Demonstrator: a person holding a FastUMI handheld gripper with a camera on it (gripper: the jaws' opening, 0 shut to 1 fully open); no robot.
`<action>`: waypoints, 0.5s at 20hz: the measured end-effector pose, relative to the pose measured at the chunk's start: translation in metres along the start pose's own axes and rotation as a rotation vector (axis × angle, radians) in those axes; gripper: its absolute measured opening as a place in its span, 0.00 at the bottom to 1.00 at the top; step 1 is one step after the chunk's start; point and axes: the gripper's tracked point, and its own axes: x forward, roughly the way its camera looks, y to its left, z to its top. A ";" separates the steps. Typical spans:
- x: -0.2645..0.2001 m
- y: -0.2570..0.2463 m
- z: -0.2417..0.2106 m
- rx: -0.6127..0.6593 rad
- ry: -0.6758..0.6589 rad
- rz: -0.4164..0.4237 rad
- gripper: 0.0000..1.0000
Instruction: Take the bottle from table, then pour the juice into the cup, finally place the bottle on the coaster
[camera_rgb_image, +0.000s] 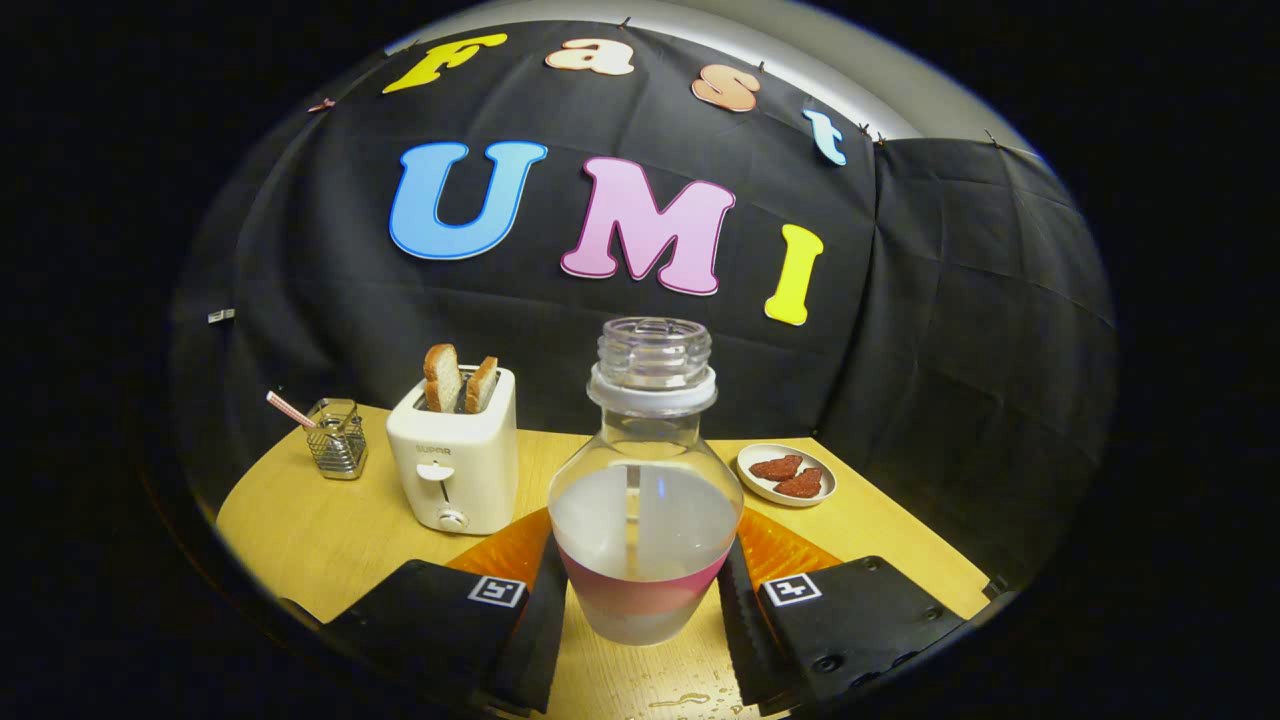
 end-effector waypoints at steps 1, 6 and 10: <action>0.014 0.000 -0.004 -0.006 0.000 -0.007 0.71; 0.079 0.003 -0.021 0.017 0.004 -0.030 0.71; 0.112 0.002 -0.034 0.041 -0.003 -0.058 0.71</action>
